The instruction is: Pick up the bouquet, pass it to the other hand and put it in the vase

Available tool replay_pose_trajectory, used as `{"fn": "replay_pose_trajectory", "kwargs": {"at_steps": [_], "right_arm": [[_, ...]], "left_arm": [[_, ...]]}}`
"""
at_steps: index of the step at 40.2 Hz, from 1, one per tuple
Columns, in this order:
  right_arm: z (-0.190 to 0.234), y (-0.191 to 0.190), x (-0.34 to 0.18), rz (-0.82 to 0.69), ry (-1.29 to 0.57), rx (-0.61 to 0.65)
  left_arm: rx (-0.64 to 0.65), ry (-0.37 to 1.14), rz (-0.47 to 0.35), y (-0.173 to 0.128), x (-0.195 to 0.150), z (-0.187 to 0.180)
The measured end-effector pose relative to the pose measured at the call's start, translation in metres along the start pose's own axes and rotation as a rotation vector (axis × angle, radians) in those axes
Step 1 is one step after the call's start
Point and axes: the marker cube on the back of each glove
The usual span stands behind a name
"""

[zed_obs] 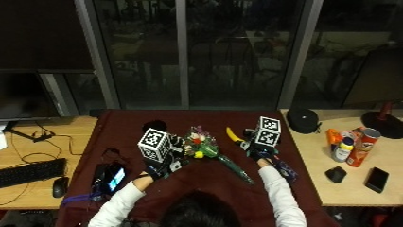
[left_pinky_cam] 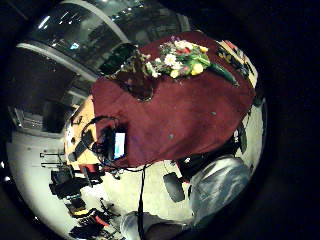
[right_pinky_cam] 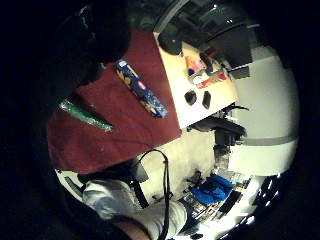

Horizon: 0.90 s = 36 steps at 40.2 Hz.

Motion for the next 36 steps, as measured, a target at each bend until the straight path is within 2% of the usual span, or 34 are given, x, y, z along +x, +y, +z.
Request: {"fn": "replay_pose_trajectory", "kwargs": {"at_steps": [20,24,29,36], "right_arm": [[0.141,-0.004,0.004,-0.05,-0.086,-0.189],[0.157,0.007,0.001,-0.052,-0.095,-0.203],[0.151,0.031,-0.008,-0.068,-0.09,-0.144],[0.189,0.029,-0.011,-0.021,-0.072,-0.307]], "left_arm": [[-0.043,-0.008,-0.01,0.002,-0.005,0.018],[-0.04,-0.014,-0.018,0.002,-0.008,0.019],[-0.045,-0.002,-0.018,0.001,-0.008,0.021],[-0.057,0.003,-0.016,0.001,-0.008,0.024]]}}
